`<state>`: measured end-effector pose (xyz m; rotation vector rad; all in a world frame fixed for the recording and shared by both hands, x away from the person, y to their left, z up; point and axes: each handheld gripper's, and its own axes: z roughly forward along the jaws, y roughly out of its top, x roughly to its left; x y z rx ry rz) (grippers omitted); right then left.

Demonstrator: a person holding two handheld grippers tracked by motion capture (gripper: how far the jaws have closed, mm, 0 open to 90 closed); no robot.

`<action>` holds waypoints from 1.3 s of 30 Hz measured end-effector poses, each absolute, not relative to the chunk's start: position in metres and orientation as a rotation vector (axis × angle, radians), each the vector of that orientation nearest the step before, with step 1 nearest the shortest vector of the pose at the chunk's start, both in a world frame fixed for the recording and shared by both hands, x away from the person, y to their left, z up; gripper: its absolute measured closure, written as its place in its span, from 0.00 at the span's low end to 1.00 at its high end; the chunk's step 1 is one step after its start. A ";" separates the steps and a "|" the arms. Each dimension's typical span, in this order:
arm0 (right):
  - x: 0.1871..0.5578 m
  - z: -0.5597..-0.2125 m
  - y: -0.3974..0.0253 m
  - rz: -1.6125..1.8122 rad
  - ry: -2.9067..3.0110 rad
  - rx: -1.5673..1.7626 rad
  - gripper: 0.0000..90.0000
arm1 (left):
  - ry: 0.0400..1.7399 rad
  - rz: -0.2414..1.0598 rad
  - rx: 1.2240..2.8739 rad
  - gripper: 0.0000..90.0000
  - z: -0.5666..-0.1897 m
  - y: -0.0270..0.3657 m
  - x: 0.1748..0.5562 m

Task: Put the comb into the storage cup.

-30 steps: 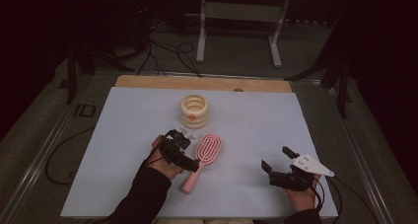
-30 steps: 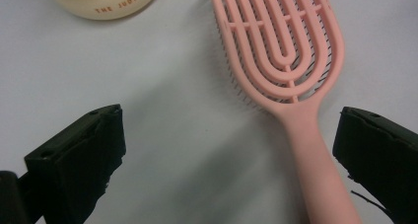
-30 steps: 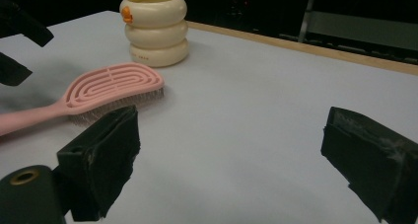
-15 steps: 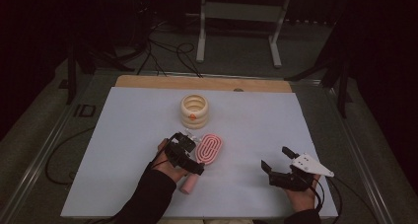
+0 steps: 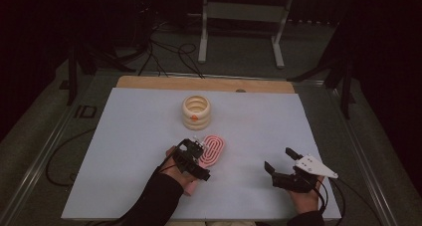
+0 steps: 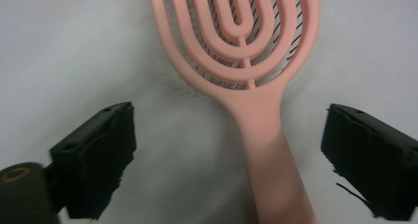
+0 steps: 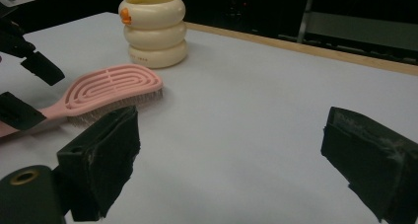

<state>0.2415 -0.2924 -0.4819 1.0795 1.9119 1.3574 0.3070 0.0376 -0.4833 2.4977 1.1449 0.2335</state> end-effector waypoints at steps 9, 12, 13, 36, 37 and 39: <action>0.241 -0.482 -0.293 1.354 1.914 1.079 0.08 | 1.205 0.196 2.510 0.28 -0.487 0.037 0.309; 0.241 -0.482 -0.293 1.355 1.911 1.080 0.08 | 1.241 0.146 2.496 0.45 -0.488 0.038 0.313; 0.241 -0.482 -0.293 1.355 1.910 1.082 0.08 | 1.245 0.131 2.490 0.47 -0.489 0.038 0.314; 0.242 -0.482 -0.293 1.349 1.916 1.086 0.08 | 1.212 0.088 2.586 0.76 -0.490 0.031 0.333; 0.242 -0.482 -0.293 1.349 1.916 1.086 0.08 | 1.212 0.088 2.586 0.76 -0.490 0.031 0.333; 0.242 -0.483 -0.293 1.340 1.923 1.087 0.08 | 1.227 0.033 2.569 0.75 -0.490 0.034 0.337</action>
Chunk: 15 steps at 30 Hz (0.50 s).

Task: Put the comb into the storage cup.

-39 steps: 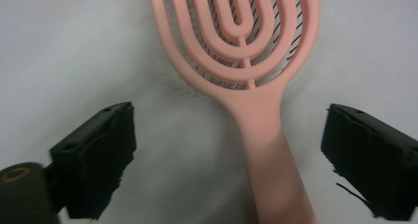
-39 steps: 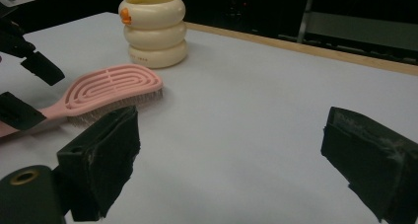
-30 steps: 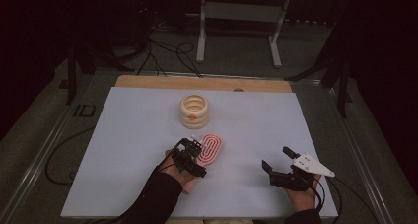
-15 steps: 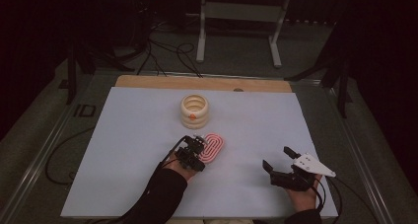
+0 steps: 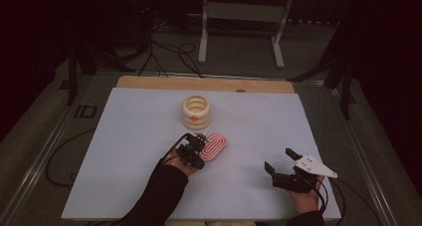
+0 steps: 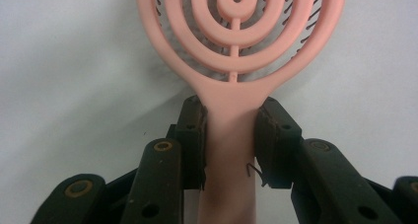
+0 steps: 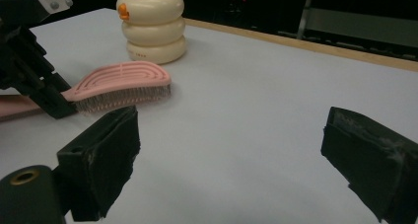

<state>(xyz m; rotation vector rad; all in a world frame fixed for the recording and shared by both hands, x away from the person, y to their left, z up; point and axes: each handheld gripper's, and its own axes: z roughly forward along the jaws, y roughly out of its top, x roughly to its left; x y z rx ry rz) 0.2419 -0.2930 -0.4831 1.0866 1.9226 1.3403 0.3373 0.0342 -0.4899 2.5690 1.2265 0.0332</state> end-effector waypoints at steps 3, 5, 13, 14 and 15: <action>0.242 -0.483 -0.293 1.341 1.923 1.087 0.08 | 1.227 0.033 2.569 0.76 -0.490 0.034 0.337; 0.242 -0.483 -0.292 1.340 1.926 1.088 0.08 | 1.206 0.008 2.574 0.77 -0.490 0.037 0.339; 0.243 -0.484 -0.294 1.338 1.929 1.096 0.08 | 1.167 0.015 2.584 0.78 -0.489 0.038 0.339; 0.243 -0.484 -0.294 1.338 1.930 1.095 0.08 | 1.169 0.023 2.580 0.78 -0.489 0.038 0.338; 0.243 -0.484 -0.293 1.338 1.930 1.097 0.08 | 1.170 0.029 2.575 0.78 -0.489 0.038 0.338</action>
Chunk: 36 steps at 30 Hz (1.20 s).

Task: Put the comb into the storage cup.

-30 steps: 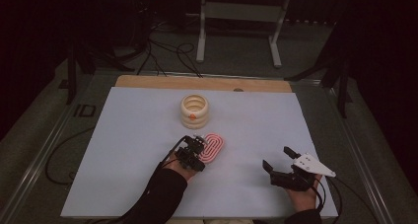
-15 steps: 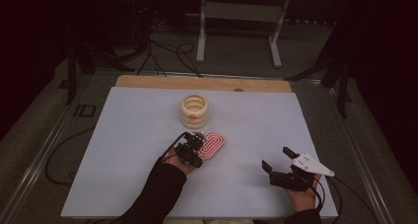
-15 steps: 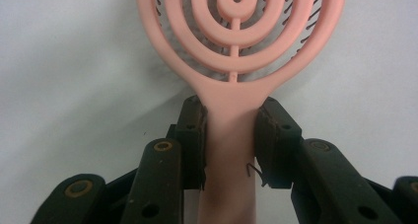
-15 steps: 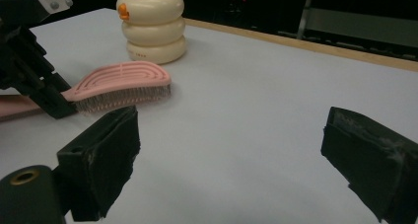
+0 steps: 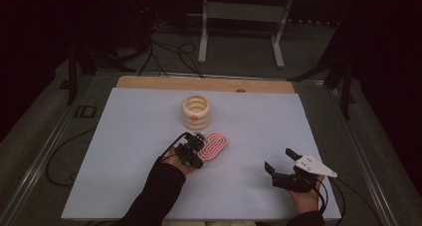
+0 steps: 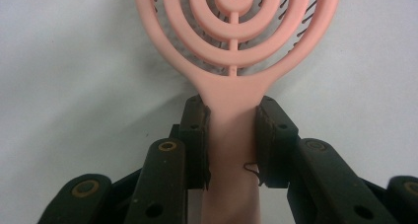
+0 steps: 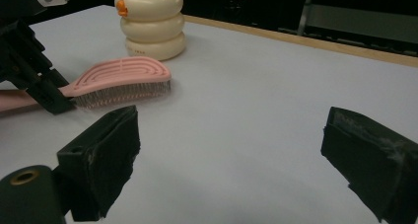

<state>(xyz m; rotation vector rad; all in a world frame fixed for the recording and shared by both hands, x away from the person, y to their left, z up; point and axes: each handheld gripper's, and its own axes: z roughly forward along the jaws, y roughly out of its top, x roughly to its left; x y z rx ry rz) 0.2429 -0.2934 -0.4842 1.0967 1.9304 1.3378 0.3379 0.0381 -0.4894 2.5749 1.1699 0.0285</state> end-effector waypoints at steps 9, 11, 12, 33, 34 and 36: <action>0.243 -0.484 -0.294 1.335 1.933 1.097 0.08 | 1.162 0.071 2.545 0.78 -0.483 0.044 0.338; 0.243 -0.485 -0.293 1.336 1.935 1.097 0.08 | 1.164 0.079 2.535 0.78 -0.482 0.045 0.338; 0.243 -0.485 -0.293 1.336 1.936 1.094 0.08 | 1.161 0.079 2.533 0.78 -0.481 0.046 0.338; 0.244 -0.485 -0.292 1.337 1.948 1.097 0.08 | 1.103 0.152 2.459 0.78 -0.464 0.058 0.334; 0.244 -0.485 -0.292 1.337 1.951 1.099 0.08 | 1.103 0.152 2.459 0.78 -0.464 0.058 0.334; 0.245 -0.486 -0.291 1.337 1.955 1.099 0.08 | 1.091 0.168 2.449 0.78 -0.461 0.060 0.333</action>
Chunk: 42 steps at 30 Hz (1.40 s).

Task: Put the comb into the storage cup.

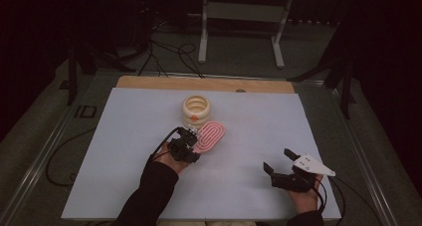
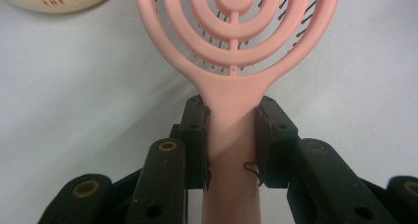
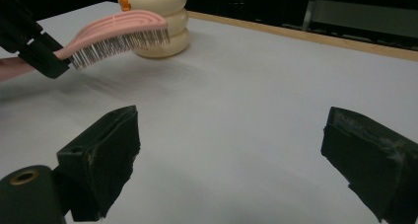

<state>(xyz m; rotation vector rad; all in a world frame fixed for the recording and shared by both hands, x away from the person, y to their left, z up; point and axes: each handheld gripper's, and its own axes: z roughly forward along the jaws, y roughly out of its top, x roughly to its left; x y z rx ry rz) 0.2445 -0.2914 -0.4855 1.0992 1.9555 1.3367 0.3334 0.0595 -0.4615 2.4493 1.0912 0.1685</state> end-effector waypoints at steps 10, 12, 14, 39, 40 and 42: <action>0.246 -0.484 -0.290 1.343 1.960 1.114 0.08 | 1.035 0.223 2.413 0.78 -0.453 0.063 0.331; 0.246 -0.482 -0.289 1.354 1.961 1.122 0.08 | 1.031 0.232 2.397 0.78 -0.451 0.064 0.330; 0.247 -0.480 -0.288 1.356 1.968 1.119 0.08 | 1.029 0.239 2.394 0.78 -0.449 0.066 0.330; 0.268 -0.453 -0.272 1.347 2.066 1.126 0.08 | 0.993 0.327 2.296 0.78 -0.432 0.076 0.331; 0.269 -0.451 -0.270 1.354 2.068 1.128 0.08 | 0.994 0.329 2.293 0.78 -0.432 0.076 0.331; 0.271 -0.448 -0.268 1.360 2.071 1.120 0.08 | 0.993 0.333 2.288 0.78 -0.431 0.077 0.331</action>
